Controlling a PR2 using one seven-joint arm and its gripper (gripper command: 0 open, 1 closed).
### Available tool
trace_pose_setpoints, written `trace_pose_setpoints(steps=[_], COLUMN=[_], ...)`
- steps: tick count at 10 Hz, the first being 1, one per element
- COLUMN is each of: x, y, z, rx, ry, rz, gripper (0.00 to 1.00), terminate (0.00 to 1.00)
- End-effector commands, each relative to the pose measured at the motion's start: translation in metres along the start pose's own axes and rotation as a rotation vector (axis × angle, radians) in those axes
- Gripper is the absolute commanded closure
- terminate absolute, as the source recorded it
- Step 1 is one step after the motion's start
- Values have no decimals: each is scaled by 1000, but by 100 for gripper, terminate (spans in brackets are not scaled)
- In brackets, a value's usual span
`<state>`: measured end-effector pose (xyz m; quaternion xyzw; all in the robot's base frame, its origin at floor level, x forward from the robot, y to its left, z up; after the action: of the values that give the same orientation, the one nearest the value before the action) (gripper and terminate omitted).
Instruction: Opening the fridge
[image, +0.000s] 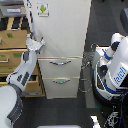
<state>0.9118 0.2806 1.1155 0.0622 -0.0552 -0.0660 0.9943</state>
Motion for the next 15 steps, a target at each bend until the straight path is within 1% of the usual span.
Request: trace_pose_setpoints(steps=[1,2,3,4,13,14,15], x=[7,5,4,3,0,0,0], y=[-35,-33,-31,-30,-29,-30,-31], z=[-58,-62,-61,-64,-76,-77,-80], rx=[-372,-400,-435,-411,-396,-392,-370], ry=[129,141,139,140,138,139,135], rz=[-100,-101,-103,-104,-112,-114,-121], gripper=[0,0,100,100,100,100,100], terminate=[0,0,0,0,0,0,0])
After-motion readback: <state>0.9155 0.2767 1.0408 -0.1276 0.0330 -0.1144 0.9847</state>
